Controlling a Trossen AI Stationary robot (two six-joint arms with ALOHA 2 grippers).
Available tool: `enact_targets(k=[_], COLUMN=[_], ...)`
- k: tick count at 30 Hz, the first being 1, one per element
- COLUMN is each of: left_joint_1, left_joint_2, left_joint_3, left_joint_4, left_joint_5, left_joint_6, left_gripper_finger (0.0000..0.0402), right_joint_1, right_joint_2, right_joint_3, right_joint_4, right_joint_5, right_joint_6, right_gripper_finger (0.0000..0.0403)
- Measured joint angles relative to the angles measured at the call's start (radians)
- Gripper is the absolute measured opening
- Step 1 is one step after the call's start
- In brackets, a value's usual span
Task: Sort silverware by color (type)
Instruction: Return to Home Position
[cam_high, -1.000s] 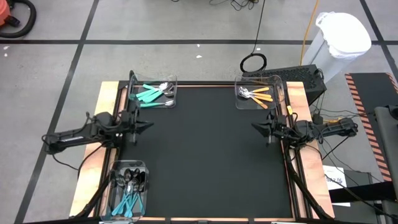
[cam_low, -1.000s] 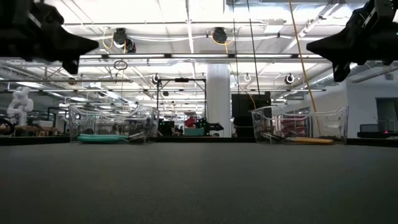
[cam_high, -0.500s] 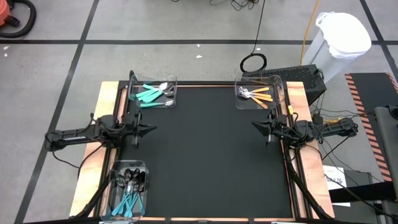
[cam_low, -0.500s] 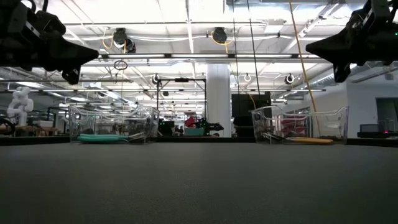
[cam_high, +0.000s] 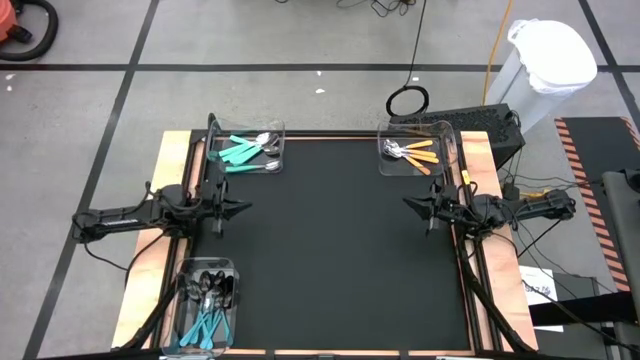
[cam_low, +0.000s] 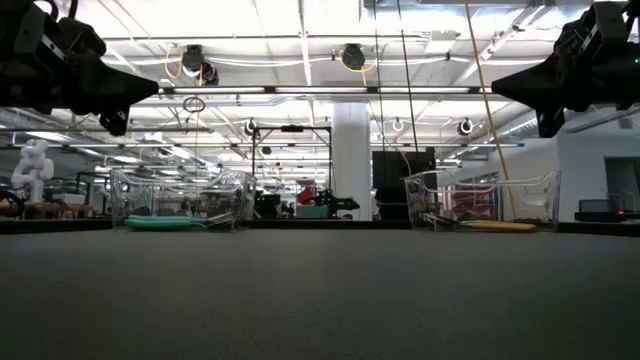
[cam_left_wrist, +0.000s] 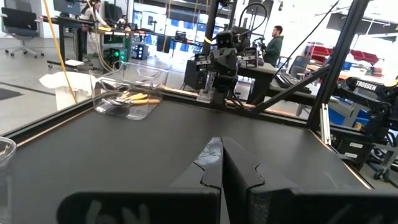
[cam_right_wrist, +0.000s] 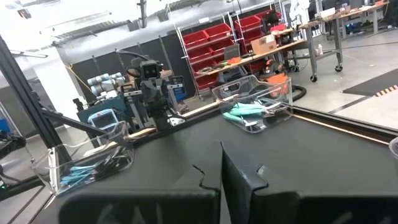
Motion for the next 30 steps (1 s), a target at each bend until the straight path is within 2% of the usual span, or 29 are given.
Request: enact_targets(k=[30], left_joint_1=[0.000], left_joint_2=[0.000], left_joint_3=[0.000], left_joint_4=[0.000], left_joint_5=[0.000], left_joint_6=[0.000], left_gripper_finger=[0.0002], right_joint_1=[0.000], right_joint_2=[0.000], right_joint_3=[0.000], right_joint_4=[0.002], right_joint_5=[-0.001], right_joint_6=[0.000], right_gripper_finger=[0.0012])
